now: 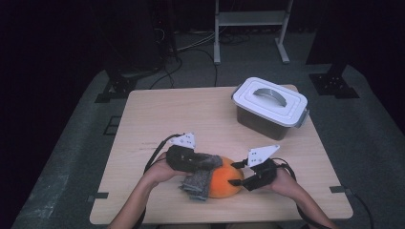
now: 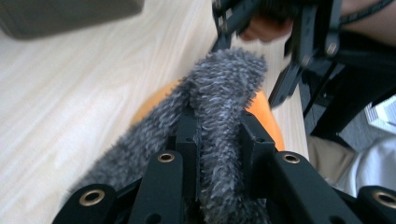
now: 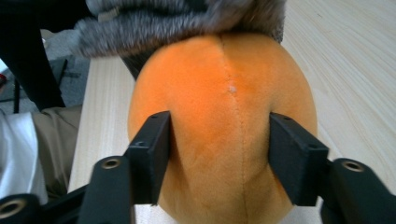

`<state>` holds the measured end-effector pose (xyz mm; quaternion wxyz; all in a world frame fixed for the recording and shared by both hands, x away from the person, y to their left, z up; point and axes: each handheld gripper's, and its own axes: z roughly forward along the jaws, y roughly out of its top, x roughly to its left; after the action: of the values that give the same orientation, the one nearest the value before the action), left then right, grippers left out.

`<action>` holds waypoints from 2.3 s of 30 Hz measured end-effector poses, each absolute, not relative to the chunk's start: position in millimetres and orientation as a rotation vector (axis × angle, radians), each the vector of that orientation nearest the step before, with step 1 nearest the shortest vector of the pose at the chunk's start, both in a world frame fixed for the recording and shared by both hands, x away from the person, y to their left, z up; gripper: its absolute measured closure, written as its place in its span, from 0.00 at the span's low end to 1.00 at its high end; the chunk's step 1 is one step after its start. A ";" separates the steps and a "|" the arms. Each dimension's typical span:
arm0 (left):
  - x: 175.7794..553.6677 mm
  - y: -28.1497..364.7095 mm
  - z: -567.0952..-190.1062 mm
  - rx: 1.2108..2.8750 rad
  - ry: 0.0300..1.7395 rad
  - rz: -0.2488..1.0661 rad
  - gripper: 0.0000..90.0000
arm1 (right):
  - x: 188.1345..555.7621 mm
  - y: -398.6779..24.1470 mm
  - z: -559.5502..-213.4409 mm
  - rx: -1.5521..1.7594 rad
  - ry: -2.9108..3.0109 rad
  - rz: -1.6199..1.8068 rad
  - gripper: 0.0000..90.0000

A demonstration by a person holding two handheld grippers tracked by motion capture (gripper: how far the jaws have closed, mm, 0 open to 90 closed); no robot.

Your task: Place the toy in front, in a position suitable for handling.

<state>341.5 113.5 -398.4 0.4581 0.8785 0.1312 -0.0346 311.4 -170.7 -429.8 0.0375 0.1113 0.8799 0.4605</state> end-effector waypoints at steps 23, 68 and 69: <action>336.1 116.9 -385.1 2.173 0.274 -0.069 0.81 | 310.5 -155.3 -419.4 0.247 2.705 1.344 0.55; 331.5 138.9 -404.9 2.168 0.331 -0.111 0.81 | 323.6 -173.4 -432.8 0.511 2.797 1.475 0.27; 331.7 139.1 -404.8 2.172 0.330 -0.107 0.81 | 324.4 -171.4 -434.9 0.518 2.806 1.486 0.28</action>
<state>331.7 139.1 -404.8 0.4536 0.8801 0.1336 -0.0435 324.4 -171.4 -434.9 -0.0379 0.1610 0.8716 0.4614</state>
